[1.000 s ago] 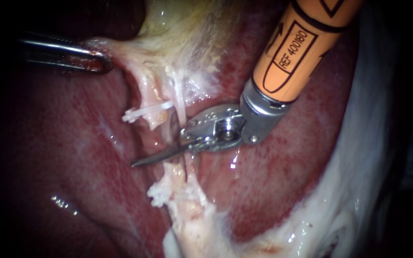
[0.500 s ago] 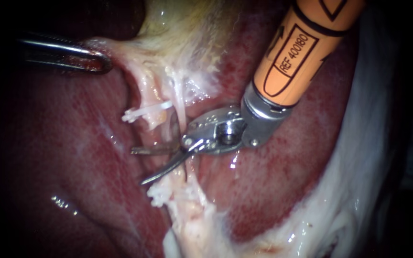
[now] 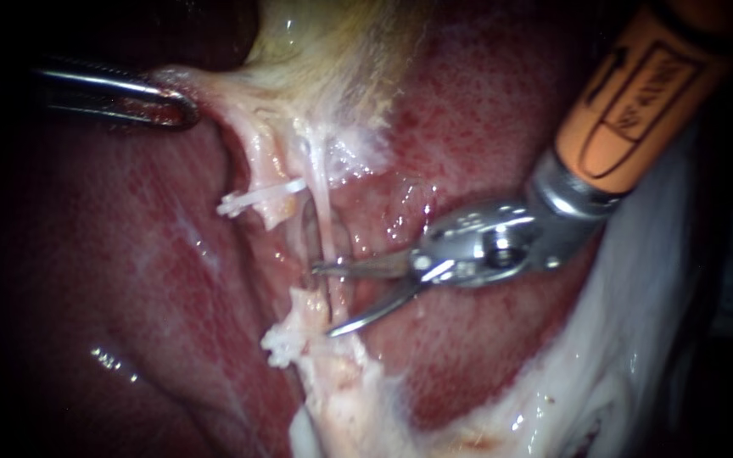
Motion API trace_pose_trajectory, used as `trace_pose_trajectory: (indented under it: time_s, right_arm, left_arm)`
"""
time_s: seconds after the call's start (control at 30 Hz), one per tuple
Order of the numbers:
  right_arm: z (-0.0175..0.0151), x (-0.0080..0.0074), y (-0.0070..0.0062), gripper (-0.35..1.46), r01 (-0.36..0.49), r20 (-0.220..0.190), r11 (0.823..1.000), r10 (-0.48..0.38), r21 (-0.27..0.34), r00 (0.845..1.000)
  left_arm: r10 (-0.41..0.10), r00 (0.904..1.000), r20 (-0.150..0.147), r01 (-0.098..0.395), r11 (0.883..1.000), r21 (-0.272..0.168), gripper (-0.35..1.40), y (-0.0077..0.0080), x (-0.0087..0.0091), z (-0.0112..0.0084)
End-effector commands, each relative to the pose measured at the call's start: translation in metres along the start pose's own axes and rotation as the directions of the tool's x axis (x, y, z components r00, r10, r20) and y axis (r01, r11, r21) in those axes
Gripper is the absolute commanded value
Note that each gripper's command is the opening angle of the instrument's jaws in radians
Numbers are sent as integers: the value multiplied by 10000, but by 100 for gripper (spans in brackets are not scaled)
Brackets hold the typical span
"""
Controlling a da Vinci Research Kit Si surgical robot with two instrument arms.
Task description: Go back from the cut left tube
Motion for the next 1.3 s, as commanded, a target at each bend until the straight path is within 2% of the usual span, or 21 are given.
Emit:
trace_pose_trajectory:
  time_s: [0.03, 0.2, 0.33, 0.67, 0.87, 1.03, 1.3]
  right_arm:
    - [-7, -2, -1, 143, 185, 163, 9996, -182, -196, 9997]
    - [-37, -18, -3, 143, 1141, 1293, 9876, -999, -1078, 9866]
    - [-54, -26, 0, 143, 1435, 1829, 9787, -1156, -1471, 9763]
    - [-76, -31, 8, 143, 1417, 2028, 9789, -1104, -1469, 9730]
    - [-83, -32, 9, 143, 1352, 1991, 9819, -1072, -1327, 9741]
    - [-84, -33, 9, 143, 1353, 1991, 9819, -1074, -1324, 9741]
    - [-86, -33, 9, 143, 1358, 1990, 9820, -1080, -1314, 9740]
  left_arm:
    - [0, 10000, 0, 0, 10000, -2, -35, 0, 0, 0]
    - [3, 10000, 0, -3, 10000, -1, -35, 0, -1, 0]
    - [3, 10000, -1, -3, 10000, 2, -35, 0, -1, 0]
    - [29, 10000, -9, -29, 10000, 42, -35, 0, -5, 6]
    - [121, 9999, -34, -121, 9999, 3, -35, 1, -21, 28]
    - [157, 9998, 138, -155, 9998, -126, -35, 4, -34, 51]
    - [176, 9997, 144, -174, 9997, -157, -35, 5, -35, 54]
